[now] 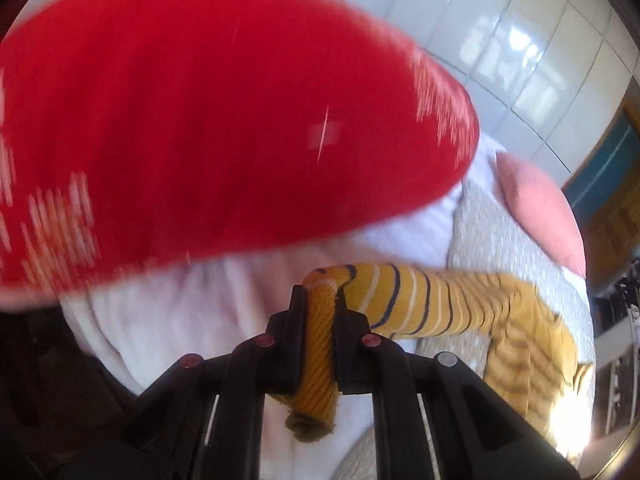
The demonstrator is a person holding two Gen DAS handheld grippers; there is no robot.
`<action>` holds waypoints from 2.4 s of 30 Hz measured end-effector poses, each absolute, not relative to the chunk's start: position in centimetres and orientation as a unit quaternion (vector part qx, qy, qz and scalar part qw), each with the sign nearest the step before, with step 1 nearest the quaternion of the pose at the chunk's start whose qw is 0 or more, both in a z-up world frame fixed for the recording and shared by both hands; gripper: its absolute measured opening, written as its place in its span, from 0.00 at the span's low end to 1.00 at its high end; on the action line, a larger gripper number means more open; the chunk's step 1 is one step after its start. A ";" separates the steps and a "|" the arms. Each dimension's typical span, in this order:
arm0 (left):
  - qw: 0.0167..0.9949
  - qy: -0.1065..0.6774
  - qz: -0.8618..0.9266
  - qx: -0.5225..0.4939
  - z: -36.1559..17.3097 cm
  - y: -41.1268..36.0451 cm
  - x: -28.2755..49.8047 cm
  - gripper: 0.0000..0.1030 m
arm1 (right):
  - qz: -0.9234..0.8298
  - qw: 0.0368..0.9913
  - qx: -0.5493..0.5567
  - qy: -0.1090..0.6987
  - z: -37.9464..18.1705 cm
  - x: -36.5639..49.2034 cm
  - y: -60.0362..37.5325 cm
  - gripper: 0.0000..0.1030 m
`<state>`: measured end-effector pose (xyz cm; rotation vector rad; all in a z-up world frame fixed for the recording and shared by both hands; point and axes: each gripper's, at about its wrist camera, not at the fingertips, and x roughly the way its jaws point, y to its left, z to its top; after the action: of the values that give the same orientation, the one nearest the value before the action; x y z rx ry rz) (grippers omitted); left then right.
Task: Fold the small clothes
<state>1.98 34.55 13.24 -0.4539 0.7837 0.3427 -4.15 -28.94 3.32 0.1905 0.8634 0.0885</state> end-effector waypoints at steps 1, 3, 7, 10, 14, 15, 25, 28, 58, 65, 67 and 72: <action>0.888 0.373 0.169 -0.210 14.1 34.3 2.4 0.11 | 0.044 0.903 0.096 0.417 3.2 -4.2 -28.9 0.51; 0.897 0.365 0.171 -0.181 16.5 32.8 3.9 0.11 | 0.050 0.900 0.105 0.420 2.7 -4.4 -28.6 0.51; 0.915 0.356 0.137 -0.129 19.9 26.8 6.3 0.11 | 0.055 0.896 0.117 0.425 1.6 -5.1 -29.1 0.51; 0.921 0.366 0.069 -0.113 20.6 19.5 8.3 0.11 | 0.057 0.895 0.138 0.421 1.1 -5.7 -30.1 0.51; 0.912 0.401 -0.029 -0.081 18.7 7.0 11.7 0.11 | 0.061 0.892 0.179 0.412 0.6 -6.1 -31.7 0.51; 0.908 0.410 -0.054 -0.069 17.7 3.3 12.4 0.11 | 0.062 0.891 0.185 0.409 0.5 -6.2 -32.0 0.51; 0.849 0.490 -0.199 -0.014 6.4 -20.9 14.9 0.29 | 0.052 0.894 0.221 0.386 0.7 -8.4 -35.8 0.51; 0.826 0.508 -0.242 -0.047 5.9 -22.0 13.7 0.44 | 0.041 0.896 0.231 0.378 0.9 -8.9 -37.3 0.55; 0.872 0.457 0.011 -0.176 5.0 14.3 -4.7 0.78 | -0.032 0.878 0.066 0.473 2.1 17.6 -34.1 0.07; 0.863 0.470 -0.027 -0.182 1.4 11.4 -4.1 0.78 | 0.056 0.914 0.057 0.399 8.4 12.7 -27.0 0.49; 0.875 0.458 -0.017 -0.158 1.4 10.5 -4.5 0.78 | 0.139 0.905 0.044 0.401 9.3 12.7 -22.1 0.51; 0.880 0.449 -0.013 -0.154 0.9 10.0 -5.4 0.77 | 0.227 0.885 -0.005 0.406 10.1 16.1 -11.2 0.51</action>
<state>-5.38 10.02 0.88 -0.3211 0.9361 -0.0268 16.06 -11.19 10.07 -0.0105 0.8437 0.4715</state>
